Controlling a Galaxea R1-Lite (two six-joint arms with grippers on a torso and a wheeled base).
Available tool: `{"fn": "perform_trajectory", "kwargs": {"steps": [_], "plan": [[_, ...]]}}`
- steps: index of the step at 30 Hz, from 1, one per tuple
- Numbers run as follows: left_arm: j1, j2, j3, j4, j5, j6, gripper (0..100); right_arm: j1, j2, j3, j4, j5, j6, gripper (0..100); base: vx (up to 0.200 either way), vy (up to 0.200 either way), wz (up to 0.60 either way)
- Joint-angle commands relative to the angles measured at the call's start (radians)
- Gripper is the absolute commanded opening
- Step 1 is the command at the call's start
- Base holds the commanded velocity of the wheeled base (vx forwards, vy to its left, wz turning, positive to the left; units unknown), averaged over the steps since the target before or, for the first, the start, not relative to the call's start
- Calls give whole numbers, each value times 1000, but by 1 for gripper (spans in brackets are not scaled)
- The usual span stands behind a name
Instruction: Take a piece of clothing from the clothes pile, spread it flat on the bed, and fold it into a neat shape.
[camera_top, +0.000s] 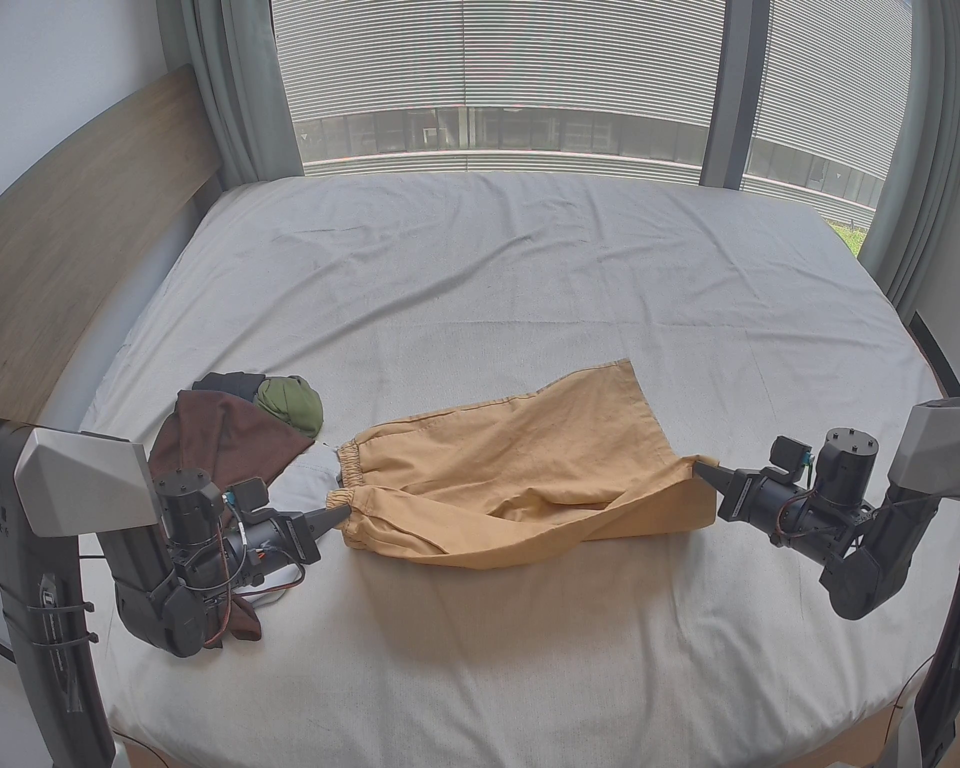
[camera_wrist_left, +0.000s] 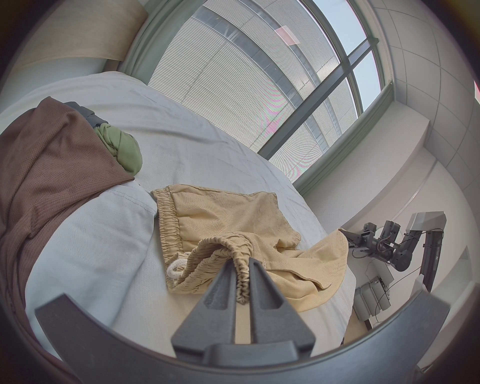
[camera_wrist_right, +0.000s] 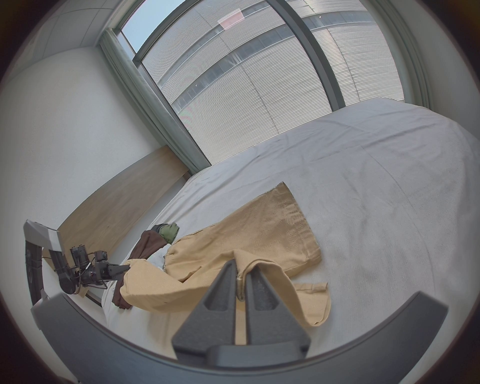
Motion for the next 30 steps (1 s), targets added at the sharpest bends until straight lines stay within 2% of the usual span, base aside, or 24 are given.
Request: {"fn": "perform_trajectory", "kwargs": {"steps": [1,7,17,25,30], "plan": [[-9,-3,-18,-1,5,-9,0,-17,-1,-45,18,1,0,0,0,0,0],[-15,-18,-61,-1,71,-66,0,-20,-1,-118,65,1,0,0,0,0,0],[-15,-12,-75,-1,74,-71,0,-21,-4,-241,186,1,0,0,0,0,0],[-17,-8,-96,-1,114,-74,0,-23,-6,-355,309,-1,0,0,0,0,0],[-15,-8,-130,-1,125,-118,0,-23,-4,-425,371,-1,-1,0,0,0,0]]}}
